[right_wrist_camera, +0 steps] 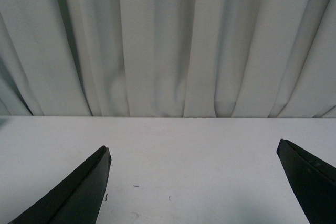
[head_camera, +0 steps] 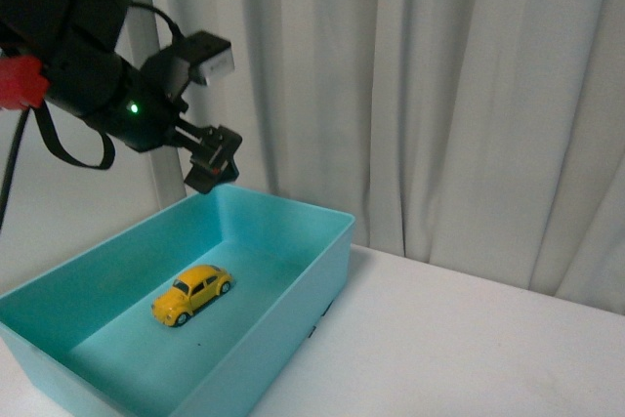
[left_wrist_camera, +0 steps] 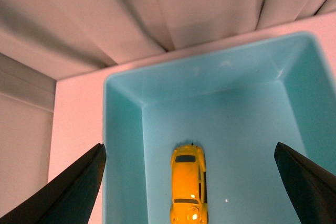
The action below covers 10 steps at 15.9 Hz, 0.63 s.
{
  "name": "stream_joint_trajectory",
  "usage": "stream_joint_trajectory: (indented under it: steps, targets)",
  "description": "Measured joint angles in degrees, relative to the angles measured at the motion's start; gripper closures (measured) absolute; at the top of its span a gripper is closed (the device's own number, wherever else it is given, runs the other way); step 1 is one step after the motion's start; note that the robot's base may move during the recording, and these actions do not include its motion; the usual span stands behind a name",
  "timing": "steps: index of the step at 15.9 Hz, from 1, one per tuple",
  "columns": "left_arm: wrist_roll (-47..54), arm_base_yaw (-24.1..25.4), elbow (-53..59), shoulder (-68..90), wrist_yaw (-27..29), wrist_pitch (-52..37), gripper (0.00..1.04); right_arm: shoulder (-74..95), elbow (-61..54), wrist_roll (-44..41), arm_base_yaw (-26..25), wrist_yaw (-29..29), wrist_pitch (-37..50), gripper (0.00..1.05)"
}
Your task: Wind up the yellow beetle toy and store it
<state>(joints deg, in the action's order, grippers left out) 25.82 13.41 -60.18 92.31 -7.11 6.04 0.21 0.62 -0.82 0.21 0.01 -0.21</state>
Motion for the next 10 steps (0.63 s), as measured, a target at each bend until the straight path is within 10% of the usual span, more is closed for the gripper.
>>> stream_joint_trajectory:
  steps: [6,8,10]
  targets:
    - [-8.24,2.67,18.56,-26.47,-5.29,-10.23,0.10,0.00,0.00,0.00,0.00,0.02,0.00,0.07]
    - [-19.61,0.17,32.09,-32.48,-6.25,-34.75,0.35,0.00,0.00,0.00,0.00,-0.02,0.00,0.07]
    - [-23.56,-2.75,39.54,-36.17,-4.22,-41.22,0.58,0.00,0.00,0.00,0.00,0.02,0.00,0.07]
